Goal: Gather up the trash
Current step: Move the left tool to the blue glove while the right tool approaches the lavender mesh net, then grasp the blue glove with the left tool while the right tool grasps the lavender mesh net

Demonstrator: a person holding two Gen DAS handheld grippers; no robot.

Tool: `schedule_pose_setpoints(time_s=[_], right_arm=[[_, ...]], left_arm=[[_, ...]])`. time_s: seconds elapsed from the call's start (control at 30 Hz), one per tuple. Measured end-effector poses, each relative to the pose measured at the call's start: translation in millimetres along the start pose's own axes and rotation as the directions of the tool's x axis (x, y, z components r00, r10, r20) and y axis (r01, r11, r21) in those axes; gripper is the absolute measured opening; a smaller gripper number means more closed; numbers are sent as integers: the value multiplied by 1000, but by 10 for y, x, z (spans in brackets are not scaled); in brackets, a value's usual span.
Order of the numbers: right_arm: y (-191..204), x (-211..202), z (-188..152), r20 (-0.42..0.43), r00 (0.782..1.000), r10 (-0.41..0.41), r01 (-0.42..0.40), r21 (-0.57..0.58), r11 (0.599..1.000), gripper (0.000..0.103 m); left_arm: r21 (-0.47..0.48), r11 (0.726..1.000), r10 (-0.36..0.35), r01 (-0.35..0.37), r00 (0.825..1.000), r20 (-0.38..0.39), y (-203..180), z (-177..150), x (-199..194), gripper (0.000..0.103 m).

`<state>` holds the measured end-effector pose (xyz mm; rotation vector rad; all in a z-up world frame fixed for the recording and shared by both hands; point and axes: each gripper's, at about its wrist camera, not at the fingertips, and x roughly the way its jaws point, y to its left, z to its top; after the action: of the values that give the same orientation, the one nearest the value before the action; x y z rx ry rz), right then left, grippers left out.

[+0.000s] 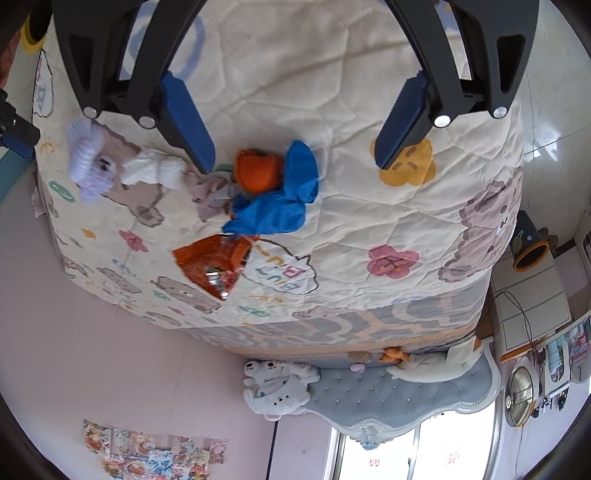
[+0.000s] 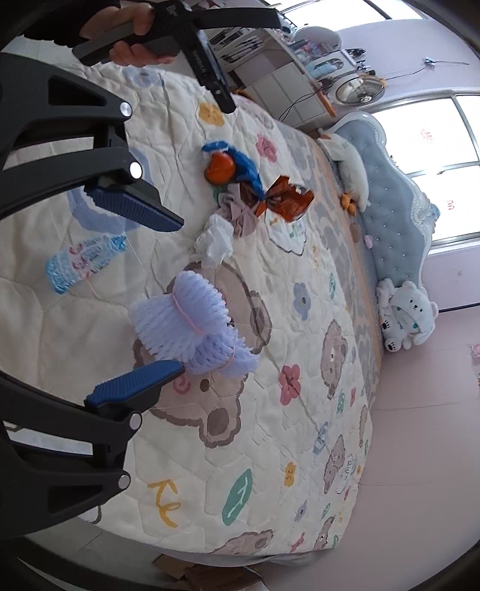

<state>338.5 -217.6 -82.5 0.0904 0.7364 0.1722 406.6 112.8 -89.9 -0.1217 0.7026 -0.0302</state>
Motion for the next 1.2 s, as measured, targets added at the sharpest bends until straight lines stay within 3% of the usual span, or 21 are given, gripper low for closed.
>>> schedule_pose_setpoints(time_s=[0.13,0.37,0.57,0.63,0.73,0.83,0.9,1.2], right_arm=[[9,273,32,-26,999,-25,24,-10,1000,69],[-28,615,37,-69,995,-65,65,-13,998,70],[26,824,27,-104,993,-60,57,-32,998,70],[53,883,14,-116,991,-64,60,-41,997,66],[75,952,-12,-129,989,-69,63,-48,997,61],[93,979,-16,-129,989,-68,61,-52,997,54],[110,997,-15,-135,989,-64,57,-54,997,50],[108,937,16,-104,992,-69,65,-47,997,39]], left_arm=[[0,1000,-8,8,1000,-17,66,92,269,85],[71,997,-30,33,999,-41,-137,227,663,85],[18,998,-51,53,994,-98,-47,271,1019,82],[-6,998,-66,66,990,-126,-11,264,1130,74],[-15,995,-98,97,983,-154,-8,233,1228,53],[-10,993,-122,122,981,-149,-31,229,1224,29],[-6,993,-120,121,983,-136,-40,227,1202,20],[-67,990,-128,122,988,-92,135,292,1029,15]])
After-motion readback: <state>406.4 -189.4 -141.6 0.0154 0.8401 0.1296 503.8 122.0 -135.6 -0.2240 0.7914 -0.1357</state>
